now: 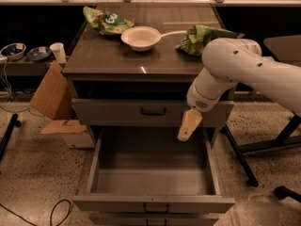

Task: Open top drawer

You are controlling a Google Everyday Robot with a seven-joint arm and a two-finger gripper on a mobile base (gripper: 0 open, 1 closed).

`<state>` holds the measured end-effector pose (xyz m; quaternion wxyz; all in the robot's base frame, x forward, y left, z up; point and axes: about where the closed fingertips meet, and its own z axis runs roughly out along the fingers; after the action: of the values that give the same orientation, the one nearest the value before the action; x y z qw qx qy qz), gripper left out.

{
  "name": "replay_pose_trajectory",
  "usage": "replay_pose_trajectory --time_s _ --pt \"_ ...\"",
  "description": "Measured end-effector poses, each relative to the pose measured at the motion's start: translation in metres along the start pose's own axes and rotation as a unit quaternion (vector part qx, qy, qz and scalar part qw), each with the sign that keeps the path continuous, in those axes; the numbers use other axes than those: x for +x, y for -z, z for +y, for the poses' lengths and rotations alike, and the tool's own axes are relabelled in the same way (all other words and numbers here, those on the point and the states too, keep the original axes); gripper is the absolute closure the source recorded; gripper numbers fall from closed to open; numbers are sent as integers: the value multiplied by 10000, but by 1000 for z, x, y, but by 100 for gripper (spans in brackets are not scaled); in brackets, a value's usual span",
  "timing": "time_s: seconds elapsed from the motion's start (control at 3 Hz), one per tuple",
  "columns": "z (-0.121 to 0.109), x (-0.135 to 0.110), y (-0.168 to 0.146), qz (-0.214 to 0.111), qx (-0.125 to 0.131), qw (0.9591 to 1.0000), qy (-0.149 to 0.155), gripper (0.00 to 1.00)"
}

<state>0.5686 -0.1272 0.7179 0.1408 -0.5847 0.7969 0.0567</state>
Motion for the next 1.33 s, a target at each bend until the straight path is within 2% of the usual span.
replay_pose_trajectory --time_s 0.67,1.33 --pt "-23 -14 -10 58 185 9997 -166 0" --pt "-38 -28 -33 153 206 9996 -100 0"
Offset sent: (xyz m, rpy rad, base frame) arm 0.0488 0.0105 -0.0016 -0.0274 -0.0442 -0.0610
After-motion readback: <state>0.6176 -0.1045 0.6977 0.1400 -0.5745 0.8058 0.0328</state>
